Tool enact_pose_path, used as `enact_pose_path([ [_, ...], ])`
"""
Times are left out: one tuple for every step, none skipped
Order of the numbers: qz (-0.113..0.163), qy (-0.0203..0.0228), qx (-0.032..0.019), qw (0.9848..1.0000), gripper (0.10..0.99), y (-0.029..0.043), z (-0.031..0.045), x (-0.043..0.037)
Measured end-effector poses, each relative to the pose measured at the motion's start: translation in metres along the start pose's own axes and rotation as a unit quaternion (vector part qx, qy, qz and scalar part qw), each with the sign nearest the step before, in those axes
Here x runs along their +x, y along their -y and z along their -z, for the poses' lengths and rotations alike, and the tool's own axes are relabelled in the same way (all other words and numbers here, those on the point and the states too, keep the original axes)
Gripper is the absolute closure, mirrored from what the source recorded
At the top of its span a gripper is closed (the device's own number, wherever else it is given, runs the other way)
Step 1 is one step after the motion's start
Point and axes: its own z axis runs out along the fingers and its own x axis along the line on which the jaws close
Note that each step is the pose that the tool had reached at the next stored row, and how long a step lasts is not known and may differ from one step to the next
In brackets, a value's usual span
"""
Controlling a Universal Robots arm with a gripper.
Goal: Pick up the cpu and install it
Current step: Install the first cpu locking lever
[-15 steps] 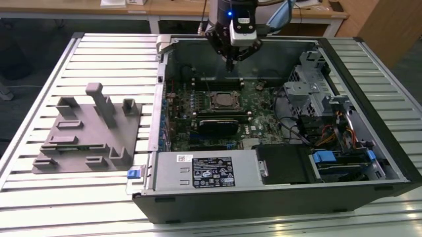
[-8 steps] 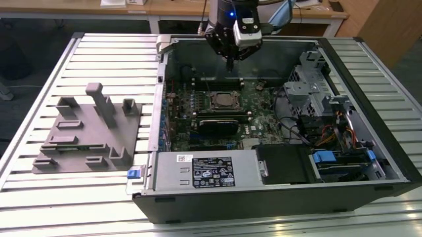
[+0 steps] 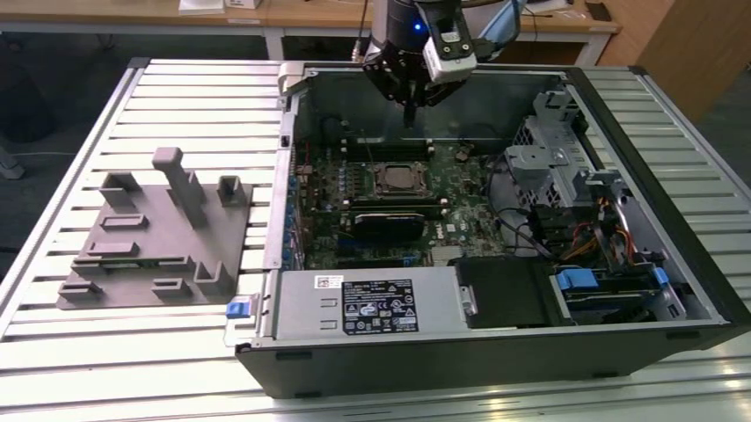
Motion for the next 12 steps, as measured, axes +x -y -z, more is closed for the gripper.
enact_pose_path([
  [0.008, -0.0001, -0.0003, 1.0, 0.98, 0.0, -0.0001, 0.0],
  [0.015, -0.0002, -0.0005, 0.9999, 0.98, 0.0, -0.0002, 0.0],
  [0.023, -0.0003, -0.0007, 0.9997, 0.98, 0.0, -0.0003, 0.0],
  [0.031, -0.0004, -0.001, 0.9995, 0.98, 0.0, -0.0004, 0.0],
  [0.039, -0.0005, -0.0012, 0.9993, 0.98, 0.0, -0.0005, 0.0],
  [0.045, -0.0005, -0.0014, 0.999, 0.98, 0.0, -0.0006, 0.0],
  [0.05, -0.0006, -0.0017, 0.9987, 0.98, 0.0001, -0.0007, 0.0],
  [0.056, -0.0006, -0.0019, 0.9985, 0.98, 0.0002, -0.0008, -0.0001],
  [0.061, -0.0007, -0.0019, 0.9982, 0.98, 0.0003, -0.0007, -0.0001],
  [0.066, -0.0008, -0.002, 0.9978, 0.98, 0.0004, -0.0007, -0.0001],
  [0.071, -0.0009, -0.0022, 0.9974, 0.98, 0.0005, -0.0008, -0.0001],
  [0.077, -0.0009, -0.0024, 0.9971, 0.98, 0.0006, -0.0009, -0.0001],
])
